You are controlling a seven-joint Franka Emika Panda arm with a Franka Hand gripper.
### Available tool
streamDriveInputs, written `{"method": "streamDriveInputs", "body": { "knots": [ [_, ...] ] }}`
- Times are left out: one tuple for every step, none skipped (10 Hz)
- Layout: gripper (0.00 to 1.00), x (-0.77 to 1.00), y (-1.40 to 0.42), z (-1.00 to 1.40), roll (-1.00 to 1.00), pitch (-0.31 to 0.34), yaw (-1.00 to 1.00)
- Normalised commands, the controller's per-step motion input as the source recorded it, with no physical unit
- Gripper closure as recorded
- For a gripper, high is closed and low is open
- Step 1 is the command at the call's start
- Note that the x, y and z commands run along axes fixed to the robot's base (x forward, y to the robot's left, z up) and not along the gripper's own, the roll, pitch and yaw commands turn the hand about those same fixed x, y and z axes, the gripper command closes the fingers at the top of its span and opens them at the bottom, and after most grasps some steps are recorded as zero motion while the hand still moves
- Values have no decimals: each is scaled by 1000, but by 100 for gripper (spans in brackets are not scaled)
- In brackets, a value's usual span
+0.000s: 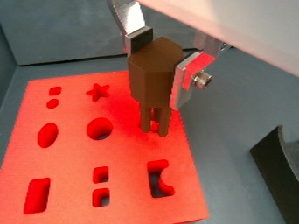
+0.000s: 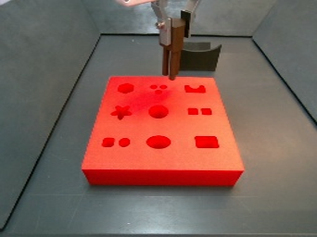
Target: Insert the 3 prong object.
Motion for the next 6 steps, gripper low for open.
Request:
{"method": "streamDriveInputs", "body": {
  "knots": [
    [100, -26, -54, 0, 89, -79, -171],
    [100, -3, -83, 0, 124, 0, -249],
    [100, -60, -74, -131, 91, 0, -294],
    [100, -26, -17, -163, 89, 4, -326],
    [100, -54, 0, -169, 106, 29, -469],
    [100, -66, 0, -160, 31, 47, -509]
  ]
}}
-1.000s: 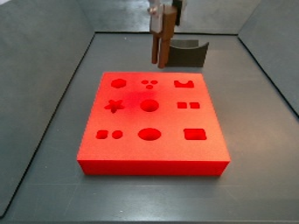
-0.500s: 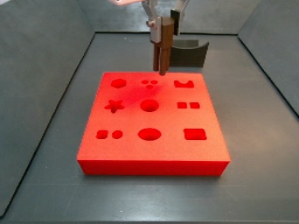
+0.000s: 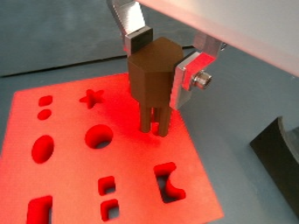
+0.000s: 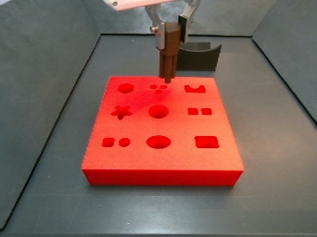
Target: Insert the 3 prong object.
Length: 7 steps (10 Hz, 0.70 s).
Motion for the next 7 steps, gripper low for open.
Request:
{"method": "streamDriveInputs", "body": {
  "knots": [
    [100, -74, 0, -134, 0, 61, -414],
    [100, -46, 0, -197, -6, 70, -294],
    [100, 0, 0, -171, 0, 90, -249],
    [100, 0, 0, -100, 0, 99, -91],
    [100, 11, 0, -137, 0, 76, 0],
    [100, 3, 17, -206, -7, 57, 0],
    [100, 0, 69, -66, -30, -1, 320]
  ]
}}
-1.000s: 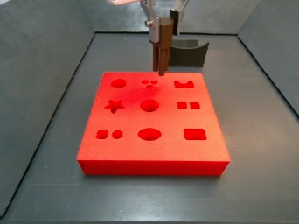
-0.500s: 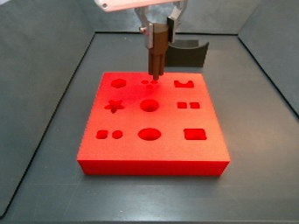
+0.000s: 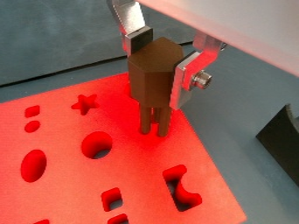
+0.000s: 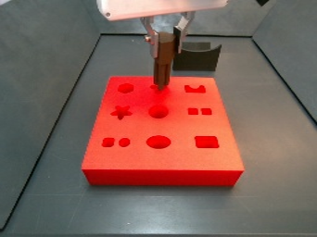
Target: Insert the 3 prong object.
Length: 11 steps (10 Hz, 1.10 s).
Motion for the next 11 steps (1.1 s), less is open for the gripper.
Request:
{"method": "streamDriveInputs", "body": {
  "knots": [
    [100, 0, 17, -17, 0, -3, 426],
    [100, 0, 46, -3, -10, -20, 443],
    [100, 0, 0, 0, -53, -10, 420],
    [100, -97, -29, -3, -9, -17, 291],
    [100, -129, 0, -17, 0, -11, 103],
    [100, -120, -91, -117, 0, -4, 57],
    [100, -169, -106, -189, 4, -3, 0],
    [100, -109, -14, -169, 1, 0, 0],
    [100, 0, 0, -251, 49, 0, 0],
    [100, 163, 83, -289, 61, -1, 109],
    [100, 237, 106, -203, 10, 0, 163]
  ]
}}
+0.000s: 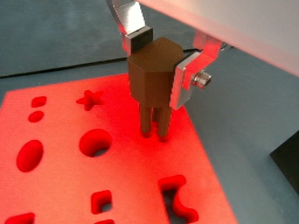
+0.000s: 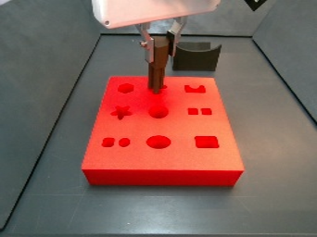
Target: Insert the 3 prong object.
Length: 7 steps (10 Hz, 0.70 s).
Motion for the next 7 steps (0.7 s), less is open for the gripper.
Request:
{"method": "streamDriveInputs", "body": {
  "knots": [
    [100, 103, 40, -171, 0, 0, 103],
    [100, 0, 0, -194, 0, 0, 17],
    [100, -9, -14, -217, 0, 0, 0],
    [100, 0, -46, -223, 0, 0, 0],
    [100, 0, -63, -237, 3, 0, 0],
    [100, 114, -120, -237, 17, 0, 0],
    [100, 183, -83, -240, 9, -17, 0]
  ]
}}
